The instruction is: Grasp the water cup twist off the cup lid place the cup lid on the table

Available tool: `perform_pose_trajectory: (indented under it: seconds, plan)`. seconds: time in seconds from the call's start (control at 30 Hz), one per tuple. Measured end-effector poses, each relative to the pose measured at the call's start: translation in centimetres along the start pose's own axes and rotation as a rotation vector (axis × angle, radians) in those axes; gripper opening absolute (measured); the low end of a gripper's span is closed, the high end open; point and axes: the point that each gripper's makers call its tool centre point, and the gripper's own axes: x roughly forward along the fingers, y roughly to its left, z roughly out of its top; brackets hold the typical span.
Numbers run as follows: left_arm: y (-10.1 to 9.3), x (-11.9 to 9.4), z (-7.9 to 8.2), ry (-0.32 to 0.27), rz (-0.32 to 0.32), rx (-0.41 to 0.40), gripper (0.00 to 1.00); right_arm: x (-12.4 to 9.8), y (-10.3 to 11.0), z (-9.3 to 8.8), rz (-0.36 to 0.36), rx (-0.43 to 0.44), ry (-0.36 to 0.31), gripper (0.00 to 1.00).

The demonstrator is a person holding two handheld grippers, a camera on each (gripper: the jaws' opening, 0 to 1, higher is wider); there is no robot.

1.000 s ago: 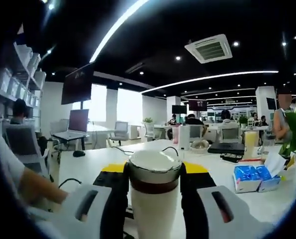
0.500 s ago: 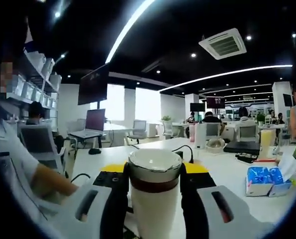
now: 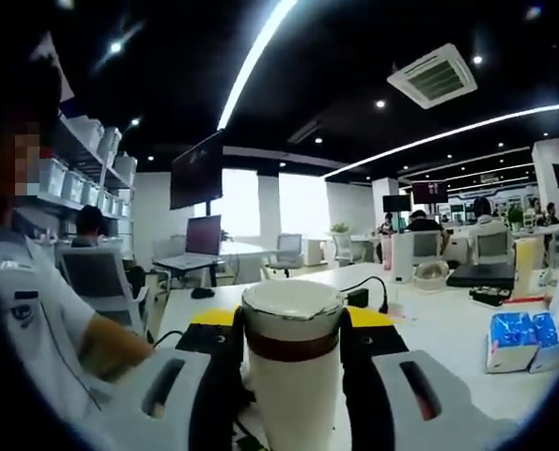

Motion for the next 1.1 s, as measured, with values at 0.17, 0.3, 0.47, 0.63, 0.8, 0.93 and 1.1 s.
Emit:
perform_pose_trajectory:
  seconds: [0.17,0.3,0.47,0.63,0.8,0.93,1.1]
  plan:
    - [-0.01,0.00,-0.01,0.000,-0.001,0.000,0.51,0.01,-0.03,0.05,0.036,0.008,-0.005,0.43]
    - [0.01,0.04,-0.01,0.000,-0.002,0.000,0.51,0.08,0.35,0.01,0.069,0.004,0.006,0.43]
    - [0.00,0.04,-0.02,-0.001,-0.001,0.000,0.51,0.11,0.42,-0.03,0.128,0.016,0.025,0.43]
    - [-0.06,0.04,-0.04,-0.001,-0.002,0.000,0.51,0.12,0.54,-0.10,0.157,0.024,0.044,0.43]
    - [-0.09,0.03,-0.07,-0.001,-0.003,0.000,0.51,0.14,0.66,-0.25,0.170,0.042,0.068,0.43]
    - [-0.14,0.01,-0.09,-0.001,-0.003,0.001,0.51,0.09,0.72,-0.34,0.170,0.038,0.080,0.44]
    - [-0.18,-0.03,-0.12,0.000,-0.003,0.001,0.51,0.14,0.80,-0.49,0.163,0.039,0.095,0.44]
